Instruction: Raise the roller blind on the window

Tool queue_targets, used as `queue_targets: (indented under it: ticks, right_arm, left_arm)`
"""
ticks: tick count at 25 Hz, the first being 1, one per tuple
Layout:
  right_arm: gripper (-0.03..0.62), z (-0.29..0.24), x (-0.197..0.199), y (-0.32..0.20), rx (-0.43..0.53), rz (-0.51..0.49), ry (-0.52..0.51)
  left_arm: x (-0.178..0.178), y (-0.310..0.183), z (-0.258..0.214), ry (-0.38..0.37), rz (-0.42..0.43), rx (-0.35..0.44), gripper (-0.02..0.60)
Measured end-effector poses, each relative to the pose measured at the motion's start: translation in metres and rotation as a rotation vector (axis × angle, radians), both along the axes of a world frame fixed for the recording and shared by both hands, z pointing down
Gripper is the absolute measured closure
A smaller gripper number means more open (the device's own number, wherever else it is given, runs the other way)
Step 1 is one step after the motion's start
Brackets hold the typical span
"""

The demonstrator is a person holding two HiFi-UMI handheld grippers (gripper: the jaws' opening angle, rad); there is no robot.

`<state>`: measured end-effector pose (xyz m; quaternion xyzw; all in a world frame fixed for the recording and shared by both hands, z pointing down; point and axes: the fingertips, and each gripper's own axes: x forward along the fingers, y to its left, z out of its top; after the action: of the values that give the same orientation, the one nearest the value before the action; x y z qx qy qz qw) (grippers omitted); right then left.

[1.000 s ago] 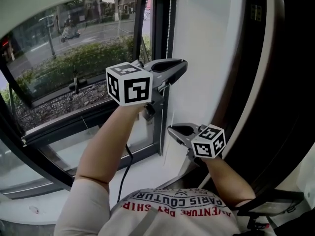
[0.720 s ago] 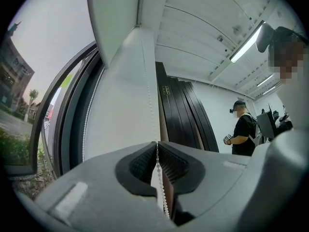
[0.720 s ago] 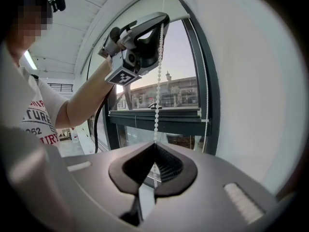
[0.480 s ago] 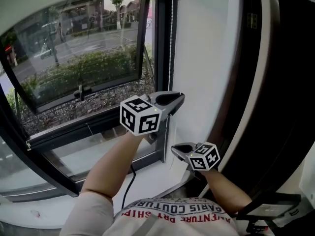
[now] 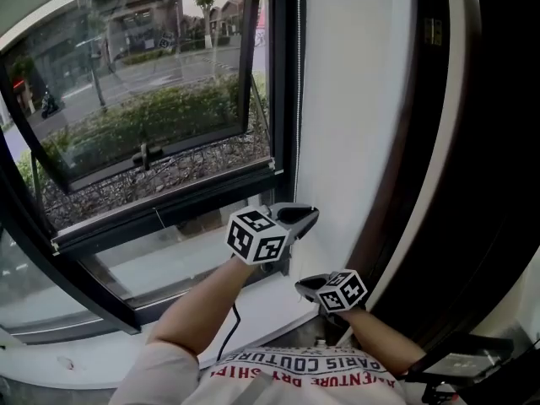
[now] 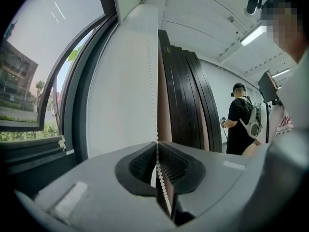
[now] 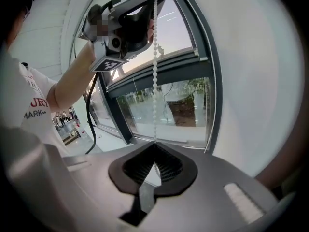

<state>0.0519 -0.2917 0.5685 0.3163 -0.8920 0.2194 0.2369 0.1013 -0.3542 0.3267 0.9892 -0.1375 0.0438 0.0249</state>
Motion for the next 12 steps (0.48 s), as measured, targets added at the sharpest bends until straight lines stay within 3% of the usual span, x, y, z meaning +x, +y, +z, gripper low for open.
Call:
queue_targets:
  ticks: [7,12]
  right_arm:
    - [0.583,0.022,0.007,0.012,-0.059,-0.016,-0.002]
    - [0.58,-0.012,0.021,0.006,0.014,0.001,-0.073]
  left_arm:
    - [0.002,0.009,0.025,0.0,-0.009,-0.002,0.563]
    - [-0.004,0.01,0.022,0.001,-0.011,0.002,0.563]
